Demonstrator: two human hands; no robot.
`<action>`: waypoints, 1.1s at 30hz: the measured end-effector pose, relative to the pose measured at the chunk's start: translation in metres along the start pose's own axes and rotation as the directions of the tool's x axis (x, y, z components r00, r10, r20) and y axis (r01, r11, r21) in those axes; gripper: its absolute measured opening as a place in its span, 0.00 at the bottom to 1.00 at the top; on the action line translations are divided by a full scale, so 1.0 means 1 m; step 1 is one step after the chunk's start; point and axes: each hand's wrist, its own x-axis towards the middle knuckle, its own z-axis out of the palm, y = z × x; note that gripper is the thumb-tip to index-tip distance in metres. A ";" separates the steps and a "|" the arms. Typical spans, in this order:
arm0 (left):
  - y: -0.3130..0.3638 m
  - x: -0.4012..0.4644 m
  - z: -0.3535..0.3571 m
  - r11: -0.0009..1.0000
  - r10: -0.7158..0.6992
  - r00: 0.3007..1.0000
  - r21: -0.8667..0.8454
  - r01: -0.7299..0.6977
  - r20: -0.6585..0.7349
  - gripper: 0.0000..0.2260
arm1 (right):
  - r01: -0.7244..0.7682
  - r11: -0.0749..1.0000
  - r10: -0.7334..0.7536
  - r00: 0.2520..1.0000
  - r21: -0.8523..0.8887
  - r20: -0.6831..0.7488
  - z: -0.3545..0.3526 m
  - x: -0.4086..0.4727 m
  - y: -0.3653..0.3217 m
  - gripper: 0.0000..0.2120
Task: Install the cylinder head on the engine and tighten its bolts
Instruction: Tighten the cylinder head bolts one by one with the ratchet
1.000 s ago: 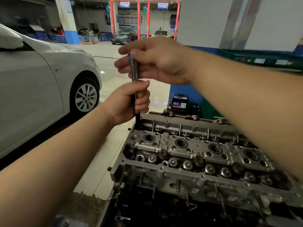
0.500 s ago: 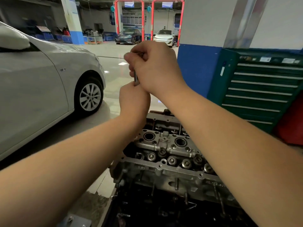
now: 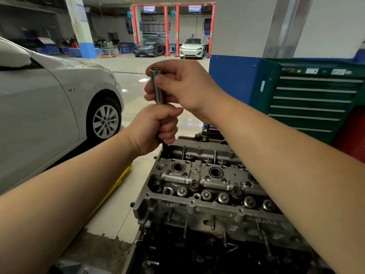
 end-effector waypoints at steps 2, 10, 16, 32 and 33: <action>-0.002 -0.002 0.005 1.000 0.030 0.997 0.002 -0.030 -0.069 0.21 | -0.017 0.997 0.011 0.997 -0.074 -0.074 0.005 -0.003 -0.001 0.06; -0.010 -0.022 0.020 0.915 0.293 0.850 0.385 -0.117 -0.438 0.14 | -0.256 0.796 0.110 0.952 -0.549 -0.285 -0.086 -0.097 0.011 0.17; -0.003 -0.030 0.023 0.901 0.417 0.663 0.382 -0.208 -0.622 0.16 | -0.732 0.301 0.130 0.667 -0.612 -0.734 -0.247 -0.239 0.041 0.19; -0.019 -0.006 0.058 0.925 0.379 0.697 0.275 -0.262 -0.609 0.11 | -0.891 -0.070 0.374 0.394 -0.449 -0.840 -0.299 -0.357 0.103 0.14; -0.019 -0.006 0.056 0.921 0.388 0.693 0.289 -0.262 -0.608 0.12 | -0.904 -0.022 0.374 0.388 -0.427 -0.842 -0.294 -0.351 0.101 0.14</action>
